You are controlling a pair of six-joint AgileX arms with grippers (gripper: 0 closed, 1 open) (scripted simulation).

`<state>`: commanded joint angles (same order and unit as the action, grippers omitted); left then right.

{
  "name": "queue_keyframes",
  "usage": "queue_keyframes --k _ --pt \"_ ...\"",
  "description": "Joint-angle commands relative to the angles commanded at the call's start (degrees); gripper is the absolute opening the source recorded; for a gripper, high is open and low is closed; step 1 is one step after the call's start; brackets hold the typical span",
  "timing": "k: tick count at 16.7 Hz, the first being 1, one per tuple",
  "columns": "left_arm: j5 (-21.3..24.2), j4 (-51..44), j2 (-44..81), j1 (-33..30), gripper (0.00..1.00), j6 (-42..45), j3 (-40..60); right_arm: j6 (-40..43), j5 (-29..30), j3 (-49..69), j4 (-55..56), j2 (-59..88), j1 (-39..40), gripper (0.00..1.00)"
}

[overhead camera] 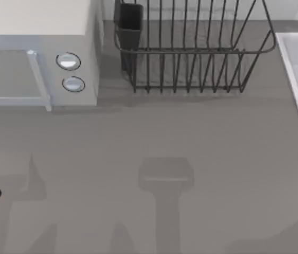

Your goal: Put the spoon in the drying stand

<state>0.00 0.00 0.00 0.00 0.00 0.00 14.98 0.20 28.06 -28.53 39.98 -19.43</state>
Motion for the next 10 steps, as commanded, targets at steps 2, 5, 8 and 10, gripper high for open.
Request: queue_keyframes --k 2,5,8,10 --pt "0.0 0.0 0.0 0.0 1.00 0.0 0.0 4.1 0.3 6.9 -7.4 12.9 -4.8 1.00" --pt "0.0 0.0 0.0 0.0 1.00 0.0 0.0 9.4 0.6 16.6 -17.3 29.8 -11.4 1.00" --pt "0.0 0.0 0.0 0.0 1.00 0.0 0.0 13.5 0.3 24.5 -25.0 41.6 -16.6 1.00" --pt "0.0 0.0 0.0 0.0 1.00 0.0 0.0 15.3 -0.1 28.3 -28.6 46.4 -19.1 1.00"
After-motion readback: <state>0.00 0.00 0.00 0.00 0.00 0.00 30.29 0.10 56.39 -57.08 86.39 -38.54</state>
